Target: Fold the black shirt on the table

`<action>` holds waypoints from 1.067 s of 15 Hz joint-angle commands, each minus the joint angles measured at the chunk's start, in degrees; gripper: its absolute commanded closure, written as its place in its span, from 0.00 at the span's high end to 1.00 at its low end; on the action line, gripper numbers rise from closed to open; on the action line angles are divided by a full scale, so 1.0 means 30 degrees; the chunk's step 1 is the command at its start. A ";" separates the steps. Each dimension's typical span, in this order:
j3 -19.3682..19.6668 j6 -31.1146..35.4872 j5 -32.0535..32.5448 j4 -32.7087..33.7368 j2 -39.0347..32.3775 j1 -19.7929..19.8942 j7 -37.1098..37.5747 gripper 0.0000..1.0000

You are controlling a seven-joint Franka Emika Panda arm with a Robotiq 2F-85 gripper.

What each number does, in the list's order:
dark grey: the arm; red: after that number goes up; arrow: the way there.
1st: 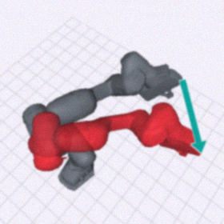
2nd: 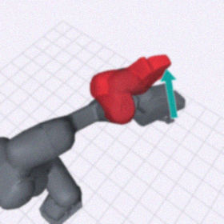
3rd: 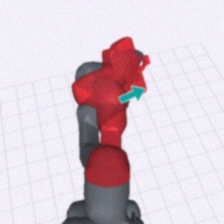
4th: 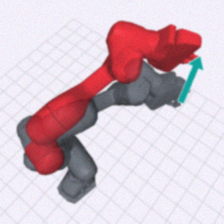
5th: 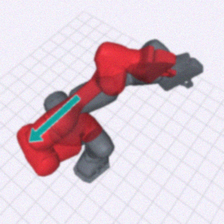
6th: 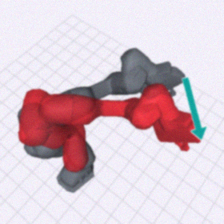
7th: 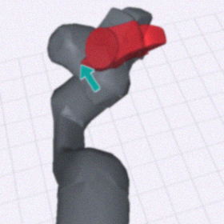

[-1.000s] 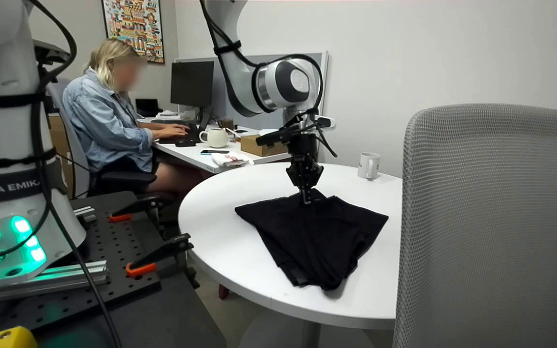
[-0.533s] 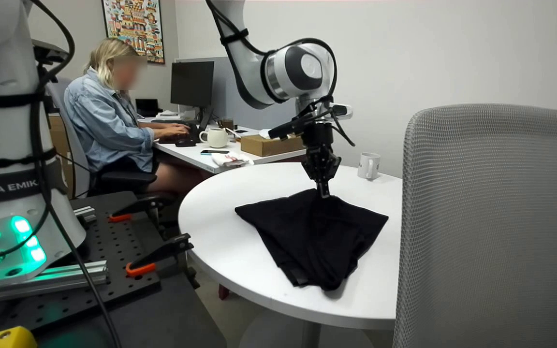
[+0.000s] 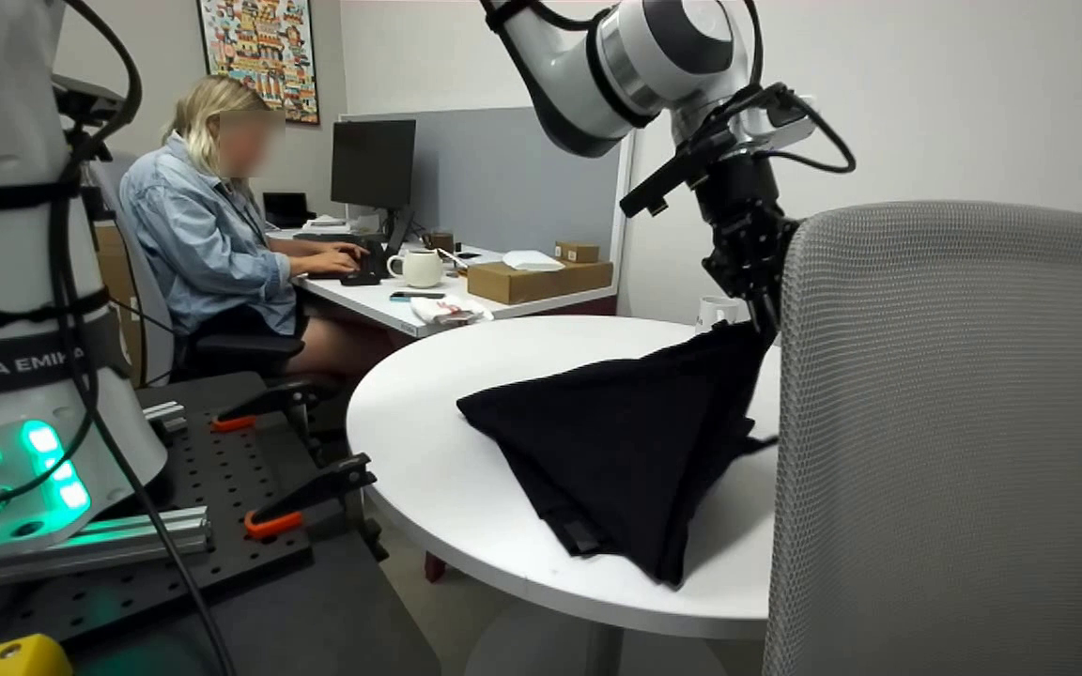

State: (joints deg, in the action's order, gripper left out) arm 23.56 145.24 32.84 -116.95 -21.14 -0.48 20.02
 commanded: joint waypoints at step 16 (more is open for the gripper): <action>-0.3550 0.1768 -0.5223 -0.6270 0.4729 0.1913 -0.2129 1.00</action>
State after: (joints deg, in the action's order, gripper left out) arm 15.46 146.93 21.30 -124.62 -14.85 4.30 17.26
